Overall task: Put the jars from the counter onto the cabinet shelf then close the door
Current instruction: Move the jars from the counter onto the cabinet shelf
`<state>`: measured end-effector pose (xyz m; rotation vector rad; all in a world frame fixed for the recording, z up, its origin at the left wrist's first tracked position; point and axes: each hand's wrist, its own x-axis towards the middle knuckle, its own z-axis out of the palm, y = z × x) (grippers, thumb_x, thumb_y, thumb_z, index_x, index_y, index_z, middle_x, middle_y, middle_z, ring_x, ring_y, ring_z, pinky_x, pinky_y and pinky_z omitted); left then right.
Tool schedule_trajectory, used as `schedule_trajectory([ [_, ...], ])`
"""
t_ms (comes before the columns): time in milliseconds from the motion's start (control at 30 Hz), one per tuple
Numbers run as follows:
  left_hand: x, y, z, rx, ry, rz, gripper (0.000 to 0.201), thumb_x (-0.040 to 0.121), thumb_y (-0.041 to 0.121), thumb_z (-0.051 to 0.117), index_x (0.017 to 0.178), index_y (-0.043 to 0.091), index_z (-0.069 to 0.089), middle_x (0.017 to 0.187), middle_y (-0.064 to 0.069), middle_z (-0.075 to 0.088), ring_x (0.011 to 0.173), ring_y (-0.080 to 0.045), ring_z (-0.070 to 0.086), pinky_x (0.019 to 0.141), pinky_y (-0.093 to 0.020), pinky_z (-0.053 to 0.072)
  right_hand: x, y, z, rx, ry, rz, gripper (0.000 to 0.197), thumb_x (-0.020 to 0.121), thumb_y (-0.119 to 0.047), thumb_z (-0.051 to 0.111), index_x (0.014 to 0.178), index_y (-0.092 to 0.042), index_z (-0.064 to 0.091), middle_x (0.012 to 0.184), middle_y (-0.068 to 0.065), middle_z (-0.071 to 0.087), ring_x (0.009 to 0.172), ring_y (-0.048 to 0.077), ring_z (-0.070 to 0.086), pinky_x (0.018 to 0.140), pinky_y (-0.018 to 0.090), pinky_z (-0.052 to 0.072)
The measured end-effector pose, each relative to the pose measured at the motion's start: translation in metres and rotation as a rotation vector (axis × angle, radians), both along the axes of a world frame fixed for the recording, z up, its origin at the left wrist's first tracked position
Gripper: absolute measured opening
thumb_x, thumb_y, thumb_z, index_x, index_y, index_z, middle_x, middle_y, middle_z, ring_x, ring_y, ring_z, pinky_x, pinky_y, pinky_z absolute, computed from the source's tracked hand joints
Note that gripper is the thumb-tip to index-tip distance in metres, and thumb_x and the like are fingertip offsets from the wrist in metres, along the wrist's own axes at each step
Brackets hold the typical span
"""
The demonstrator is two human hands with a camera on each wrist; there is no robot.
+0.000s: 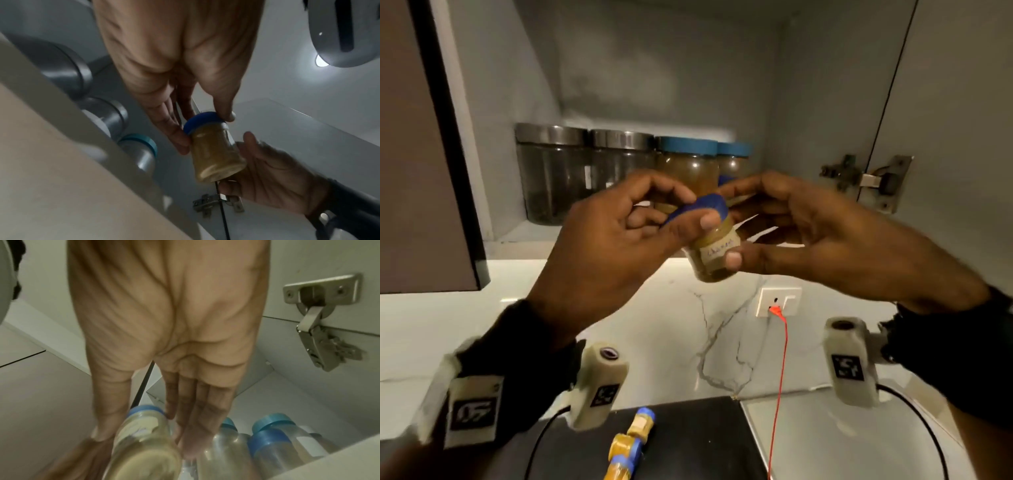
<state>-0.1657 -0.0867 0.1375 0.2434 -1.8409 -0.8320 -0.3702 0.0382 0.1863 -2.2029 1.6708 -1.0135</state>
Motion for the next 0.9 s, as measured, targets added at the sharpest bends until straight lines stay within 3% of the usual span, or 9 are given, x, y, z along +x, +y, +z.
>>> schedule_trajectory([
  [100,-0.021,0.0,0.011,0.032,0.068,-0.015,0.038,0.073,0.046,0.078,0.095,0.02,0.061,0.101,0.003,0.077,0.088,-0.013,0.078,0.074,-0.022,0.06,-0.004,0.005,0.0,-0.097,-0.037,-0.037,0.07,0.078,-0.05,0.079,0.141,-0.037,0.054,0.124,-0.012,0.071,0.107,0.011,0.074,0.093,0.036,0.063],
  [200,-0.034,0.002,0.015,0.039,0.051,-0.036,0.044,0.075,0.052,0.075,0.101,0.02,0.059,0.106,0.006,0.075,0.092,-0.012,0.078,0.077,-0.026,0.062,-0.007,0.007,0.001,-0.141,0.013,-0.084,0.067,0.079,-0.056,0.077,0.14,-0.04,0.055,0.123,-0.013,0.069,0.103,0.013,0.074,0.089,0.034,0.064],
  [267,-0.033,0.004,0.012,-0.023,-0.02,0.015,0.042,0.085,0.058,0.067,0.11,0.024,0.062,0.106,0.014,0.074,0.096,-0.005,0.075,0.08,-0.019,0.059,-0.014,0.005,0.002,-0.17,0.003,-0.187,0.064,0.081,-0.057,0.077,0.139,-0.04,0.055,0.12,-0.015,0.07,0.1,0.007,0.074,0.088,0.032,0.064],
  [333,-0.027,0.0,0.0,-0.186,-0.195,0.188,0.046,0.091,0.068,0.056,0.116,0.03,0.064,0.111,0.018,0.072,0.104,-0.002,0.07,0.087,-0.017,0.056,-0.025,-0.001,0.004,-0.206,-0.027,-0.351,0.067,0.082,-0.054,0.079,0.14,-0.036,0.051,0.117,-0.016,0.069,0.096,0.004,0.073,0.085,0.026,0.062],
  [433,-0.017,-0.008,-0.022,-0.334,-0.536,0.504,0.063,0.088,0.078,0.039,0.127,0.036,0.065,0.131,0.013,0.068,0.122,-0.013,0.063,0.108,-0.041,0.048,-0.037,-0.015,0.003,-0.206,-0.009,-0.537,0.071,0.085,-0.047,0.082,0.142,-0.026,0.045,0.113,-0.009,0.065,0.091,0.003,0.066,0.075,0.016,0.052],
  [567,-0.012,-0.02,-0.04,-0.423,-0.587,0.637,0.069,0.093,0.073,0.035,0.14,0.03,0.061,0.141,0.002,0.064,0.132,-0.028,0.061,0.113,-0.056,0.041,-0.045,-0.034,-0.006,-0.193,0.008,-0.648,0.066,0.09,-0.039,0.082,0.141,-0.021,0.043,0.112,-0.005,0.061,0.088,0.007,0.061,0.069,0.013,0.045],
  [700,-0.016,-0.022,-0.045,-0.457,-0.501,0.666,0.061,0.097,0.065,0.041,0.136,0.025,0.065,0.137,0.0,0.068,0.129,-0.028,0.063,0.111,-0.056,0.044,-0.048,-0.051,-0.011,-0.193,0.034,-0.732,0.062,0.091,-0.035,0.082,0.137,-0.018,0.044,0.107,-0.003,0.06,0.083,0.009,0.058,0.065,0.017,0.044],
  [767,-0.018,-0.021,-0.048,-0.474,-0.472,0.68,0.057,0.097,0.061,0.046,0.136,0.024,0.065,0.137,-0.001,0.068,0.129,-0.028,0.063,0.111,-0.054,0.041,-0.048,-0.058,-0.013,-0.192,0.009,-0.74,0.06,0.091,-0.033,0.082,0.134,-0.017,0.044,0.108,0.0,0.062,0.088,0.015,0.062,0.066,0.02,0.046],
  [900,-0.017,-0.023,-0.051,-0.513,-0.44,0.671,0.055,0.098,0.057,0.049,0.137,0.021,0.063,0.139,-0.003,0.066,0.131,-0.03,0.061,0.112,-0.052,0.039,-0.051,-0.07,-0.017,-0.198,-0.062,-0.729,0.06,0.085,-0.031,0.087,0.125,-0.02,0.044,0.111,0.004,0.066,0.101,0.024,0.069,0.088,0.041,0.061],
])
